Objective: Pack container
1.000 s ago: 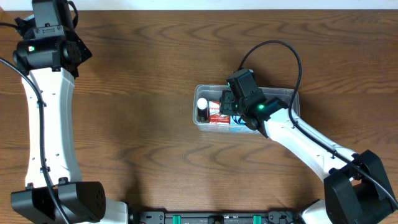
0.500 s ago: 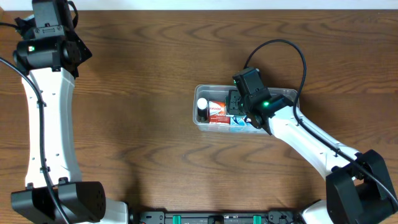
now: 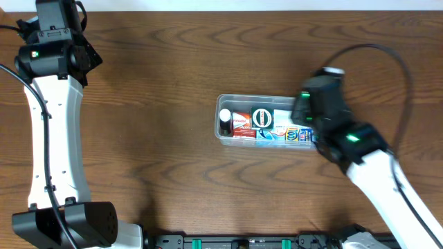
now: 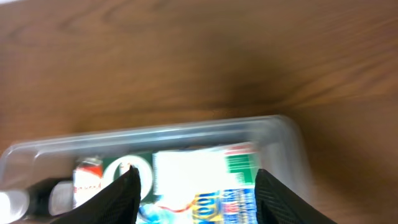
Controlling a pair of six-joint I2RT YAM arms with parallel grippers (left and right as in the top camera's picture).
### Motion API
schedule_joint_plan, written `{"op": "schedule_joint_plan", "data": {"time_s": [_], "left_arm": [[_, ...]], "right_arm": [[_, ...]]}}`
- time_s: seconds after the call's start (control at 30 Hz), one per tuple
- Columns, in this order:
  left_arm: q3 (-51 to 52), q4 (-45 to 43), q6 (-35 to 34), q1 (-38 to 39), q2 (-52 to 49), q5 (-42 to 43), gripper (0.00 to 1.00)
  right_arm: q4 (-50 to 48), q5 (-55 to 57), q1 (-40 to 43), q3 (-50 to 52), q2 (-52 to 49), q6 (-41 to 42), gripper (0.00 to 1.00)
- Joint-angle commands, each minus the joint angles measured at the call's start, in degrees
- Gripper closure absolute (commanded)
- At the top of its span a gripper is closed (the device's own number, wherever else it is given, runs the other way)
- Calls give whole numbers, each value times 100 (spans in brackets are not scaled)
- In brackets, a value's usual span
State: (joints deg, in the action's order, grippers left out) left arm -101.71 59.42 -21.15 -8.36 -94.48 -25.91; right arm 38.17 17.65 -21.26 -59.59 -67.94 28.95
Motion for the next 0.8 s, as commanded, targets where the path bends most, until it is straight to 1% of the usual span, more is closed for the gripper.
{"op": "schedule_joint_plan", "data": {"time_s": [0.0,0.1,0.23,0.37,0.4,0.47,0.53,0.63,0.77], "left_arm": [[-63,13,-9,-9,81,-92,2],[-63,13,-9,-9,81,-92,2],[-63,13,-9,-9,81,-92,2],[-63,13,-9,-9,81,-92,2],[-63,13,-9,-9,81,-92,2],[-63,13,-7,-9,81,-92,2],[-63,13,-9,-9,81,-92,2],[-63,13,-7,-9,81,-92,2],[-63,13,-9,-9,81,-92,2]], "right_arm": [[168,155,286,0,721,-505,43],[251,142,334,0,1567,-879,42],[177,144,334,0,2802,-916,41],[-24,142,334,0,4002,-933,36],[-57,142,334,0,4319,-933,34],[-94,142,334,0,4822,-977,14],[-66,140,334,0,5248,-1215,1],[118,142,334,0,5598,-1488,1],[494,140,334,-31,5884,-1480,1]]}}
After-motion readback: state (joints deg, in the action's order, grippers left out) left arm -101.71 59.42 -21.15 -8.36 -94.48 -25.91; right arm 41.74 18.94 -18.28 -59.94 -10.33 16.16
